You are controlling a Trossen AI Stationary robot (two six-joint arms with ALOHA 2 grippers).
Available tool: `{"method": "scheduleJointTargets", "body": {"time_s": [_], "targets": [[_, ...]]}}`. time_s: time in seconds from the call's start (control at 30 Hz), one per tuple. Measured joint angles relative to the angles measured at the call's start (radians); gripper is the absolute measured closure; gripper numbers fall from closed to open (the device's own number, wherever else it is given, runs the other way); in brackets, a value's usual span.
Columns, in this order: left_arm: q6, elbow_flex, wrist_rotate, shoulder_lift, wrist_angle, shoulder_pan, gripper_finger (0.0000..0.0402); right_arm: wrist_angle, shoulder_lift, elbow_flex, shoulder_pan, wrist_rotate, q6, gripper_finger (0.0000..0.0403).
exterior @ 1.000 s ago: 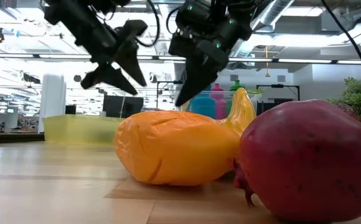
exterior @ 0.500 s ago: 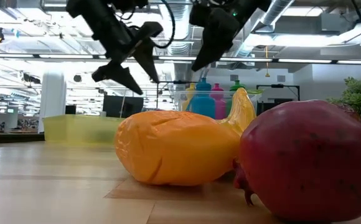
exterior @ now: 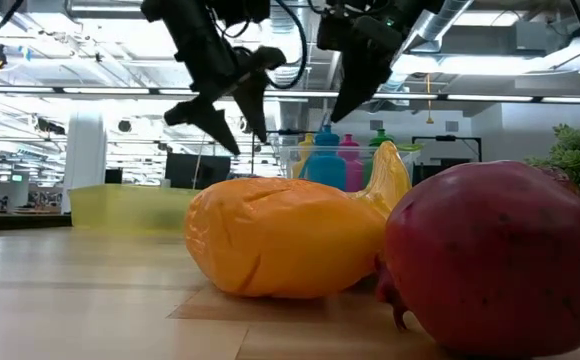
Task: Pick & Place Food Item
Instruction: Put the blue tuna can into the yellow bin
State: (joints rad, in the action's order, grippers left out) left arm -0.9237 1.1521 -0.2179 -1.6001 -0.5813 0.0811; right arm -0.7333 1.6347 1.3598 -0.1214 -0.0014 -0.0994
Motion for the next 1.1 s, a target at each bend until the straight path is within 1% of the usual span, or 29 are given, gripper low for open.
{"method": "scheduleJointTargets", "body": {"time_s": [0.1, 0.23, 0.43, 0.53, 0.6, 0.67, 0.83, 0.9, 1.0, 1.1], "targets": [[0.001, 0.000, 0.004, -0.039, -0.010, 0.000, 0.0188, -0.023, -0.008, 0.000, 0.013, 0.008, 0.000, 0.0403], [0.002, 0.000, 0.004, -0.065, 0.020, -0.003, 0.0188, -0.050, -0.031, 0.000, 0.024, 0.010, 0.013, 0.0403], [-0.003, -0.002, -0.002, -0.067, 0.005, -0.002, 0.0188, -0.041, -0.052, 0.000, 0.030, 0.010, 0.022, 0.0403], [-0.049, -0.002, -0.004, -0.066, 0.004, -0.002, 0.0188, -0.039, -0.064, 0.000, 0.030, 0.010, 0.022, 0.0403], [-0.047, -0.003, -0.011, -0.058, 0.008, -0.002, 0.0188, -0.042, -0.063, 0.000, 0.029, 0.010, 0.022, 0.0403], [-0.010, -0.001, -0.021, -0.057, 0.021, -0.002, 0.0188, -0.044, -0.062, 0.000, 0.029, 0.010, 0.022, 0.0403], [0.209, 0.002, -0.018, -0.010, 0.008, -0.004, 0.0188, -0.064, -0.071, 0.000, 0.032, 0.010, 0.016, 0.0403], [0.329, 0.002, -0.006, 0.015, 0.017, -0.004, 0.0188, -0.085, -0.085, 0.000, 0.032, 0.010, 0.013, 0.0403], [0.642, -0.002, 0.052, 0.053, 0.032, -0.003, 0.0188, -0.142, -0.119, -0.002, 0.032, 0.010, 0.013, 0.0403], [0.970, -0.004, 0.118, 0.059, 0.051, 0.007, 0.0186, -0.168, -0.157, 0.000, 0.032, 0.010, 0.017, 0.0403]]}}
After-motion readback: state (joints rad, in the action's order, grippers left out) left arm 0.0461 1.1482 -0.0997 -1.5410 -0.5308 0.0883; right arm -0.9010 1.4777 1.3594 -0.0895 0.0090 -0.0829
